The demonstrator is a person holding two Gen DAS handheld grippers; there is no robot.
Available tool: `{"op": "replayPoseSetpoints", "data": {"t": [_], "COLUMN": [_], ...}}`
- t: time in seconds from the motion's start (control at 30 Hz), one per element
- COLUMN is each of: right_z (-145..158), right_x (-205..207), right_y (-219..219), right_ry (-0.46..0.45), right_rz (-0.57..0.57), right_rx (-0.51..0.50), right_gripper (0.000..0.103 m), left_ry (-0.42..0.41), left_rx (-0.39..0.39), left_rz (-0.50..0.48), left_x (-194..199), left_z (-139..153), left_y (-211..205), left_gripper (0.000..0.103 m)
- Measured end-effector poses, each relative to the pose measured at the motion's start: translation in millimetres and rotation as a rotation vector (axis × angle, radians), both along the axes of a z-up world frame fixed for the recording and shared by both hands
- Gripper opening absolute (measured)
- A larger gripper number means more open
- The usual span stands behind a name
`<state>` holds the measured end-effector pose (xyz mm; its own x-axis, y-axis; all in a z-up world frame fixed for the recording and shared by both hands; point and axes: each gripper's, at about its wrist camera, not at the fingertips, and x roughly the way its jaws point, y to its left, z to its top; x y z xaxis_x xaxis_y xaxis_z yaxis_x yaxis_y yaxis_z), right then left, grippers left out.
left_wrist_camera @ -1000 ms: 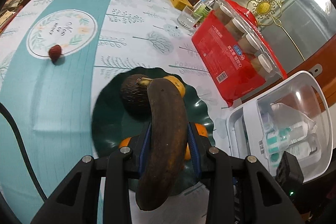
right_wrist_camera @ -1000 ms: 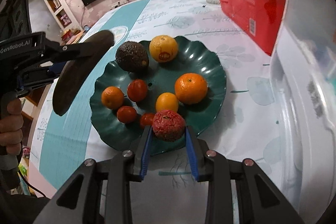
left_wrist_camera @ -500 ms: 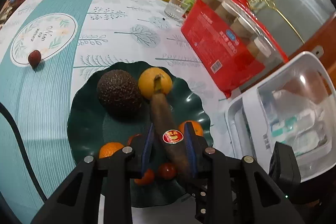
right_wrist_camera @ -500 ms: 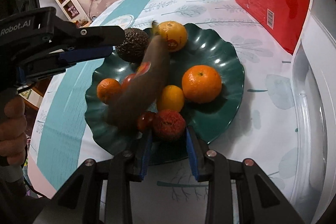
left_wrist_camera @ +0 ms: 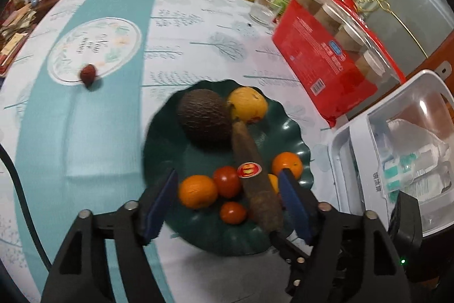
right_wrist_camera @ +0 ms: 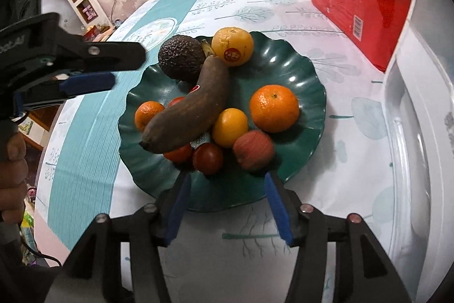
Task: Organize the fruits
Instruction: 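Move the left tool to the small red date and grasp it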
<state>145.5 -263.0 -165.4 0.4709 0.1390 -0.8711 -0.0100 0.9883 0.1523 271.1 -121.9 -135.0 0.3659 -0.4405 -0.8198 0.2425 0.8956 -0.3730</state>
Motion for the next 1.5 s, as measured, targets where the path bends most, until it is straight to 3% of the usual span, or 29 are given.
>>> {"op": "replayPoseSetpoints", "data": {"t": [0.37, 0.7, 0.93, 1.17, 1.5], "right_z": [14.0, 21.8, 23.3, 18.6, 13.1], "right_x": [-4.3, 0.9, 7.1, 16.3, 27.7], "right_y": [15.0, 23.6, 28.1, 35.5, 49.4], "right_ry": [0.032, 0.080, 0.103, 0.145, 0.198], "right_rz": [-0.121, -0.239, -0.344, -0.413, -0.411], "right_rx": [0.000, -0.016, 0.008, 0.047, 0.032], "right_gripper": [0.064, 0.064, 0.065, 0.065, 0.065], "left_ry": [0.034, 0.050, 0.029, -0.004, -0.039], "left_rx": [0.116, 0.156, 0.146, 0.090, 0.098], "left_rz": [0.046, -0.003, -0.035, -0.054, -0.008], "left_x": [10.0, 58.7, 111.5, 160.6, 180.3], "left_z": [10.6, 7.7, -0.3, -28.1, -73.2], "left_y": [76.1, 136.0, 144.6, 136.6, 130.5], "left_gripper": [0.078, 0.079, 0.079, 0.079, 0.075]}}
